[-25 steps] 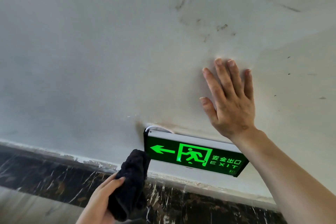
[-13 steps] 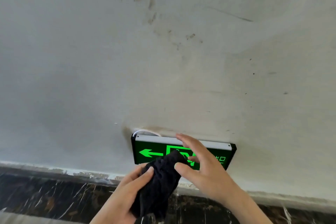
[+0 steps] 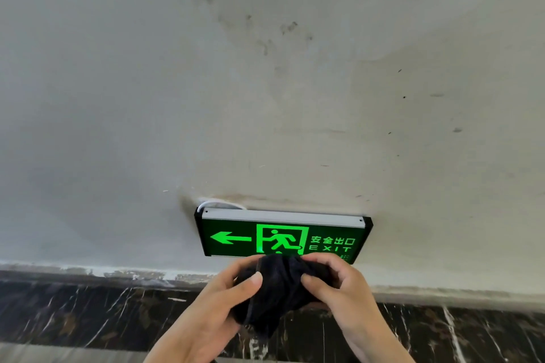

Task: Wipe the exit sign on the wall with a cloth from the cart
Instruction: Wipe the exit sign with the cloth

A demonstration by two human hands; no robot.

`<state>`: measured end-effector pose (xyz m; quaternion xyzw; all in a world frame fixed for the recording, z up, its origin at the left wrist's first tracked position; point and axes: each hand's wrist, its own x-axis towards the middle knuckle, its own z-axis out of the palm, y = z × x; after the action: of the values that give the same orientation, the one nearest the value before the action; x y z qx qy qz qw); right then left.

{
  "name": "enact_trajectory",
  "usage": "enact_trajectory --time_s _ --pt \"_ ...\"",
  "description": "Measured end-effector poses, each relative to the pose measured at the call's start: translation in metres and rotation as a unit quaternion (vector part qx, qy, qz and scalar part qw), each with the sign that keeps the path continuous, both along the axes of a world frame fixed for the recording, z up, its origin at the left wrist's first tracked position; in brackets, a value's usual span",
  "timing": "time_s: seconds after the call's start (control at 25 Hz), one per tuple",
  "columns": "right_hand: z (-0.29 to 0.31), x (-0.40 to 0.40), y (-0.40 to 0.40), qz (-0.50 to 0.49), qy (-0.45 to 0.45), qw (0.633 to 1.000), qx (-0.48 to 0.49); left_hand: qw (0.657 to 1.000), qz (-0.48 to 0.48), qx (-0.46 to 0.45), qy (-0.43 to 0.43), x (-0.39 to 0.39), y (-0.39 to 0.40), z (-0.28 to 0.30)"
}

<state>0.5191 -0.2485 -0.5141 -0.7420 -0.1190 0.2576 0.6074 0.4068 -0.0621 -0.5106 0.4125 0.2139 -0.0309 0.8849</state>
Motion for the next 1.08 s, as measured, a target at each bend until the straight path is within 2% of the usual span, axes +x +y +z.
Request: enact_trajectory --time_s 0.12,0.24,0.36,0.56,0.88,1.08 --pt "-0.003 -0.005 0.0 -0.062 0.078 0.994 0.031 1.0 0.003 -0.001 0.011 0.0 -0.008 -0.001" --pt "0.02 -0.012 -0.005 -0.098 0.135 0.985 0.037 0.999 0.026 0.022 0.037 -0.003 -0.018 0.02" --pt "0.067 -0.018 -0.009 -0.126 0.206 0.969 0.062 0.997 0.05 0.018 0.061 -0.008 -0.021 0.059" --pt "0.187 -0.025 -0.013 -0.127 0.295 0.941 0.105 0.995 0.06 -0.033 0.077 -0.011 -0.025 0.168" --pt "0.384 -0.023 -0.023 -0.14 0.294 0.94 0.104 0.993 0.084 -0.05 0.071 -0.014 -0.033 0.36" --pt "0.468 -0.024 -0.033 -0.131 0.286 0.942 0.117 0.994 0.075 -0.066 0.046 -0.019 -0.037 0.449"
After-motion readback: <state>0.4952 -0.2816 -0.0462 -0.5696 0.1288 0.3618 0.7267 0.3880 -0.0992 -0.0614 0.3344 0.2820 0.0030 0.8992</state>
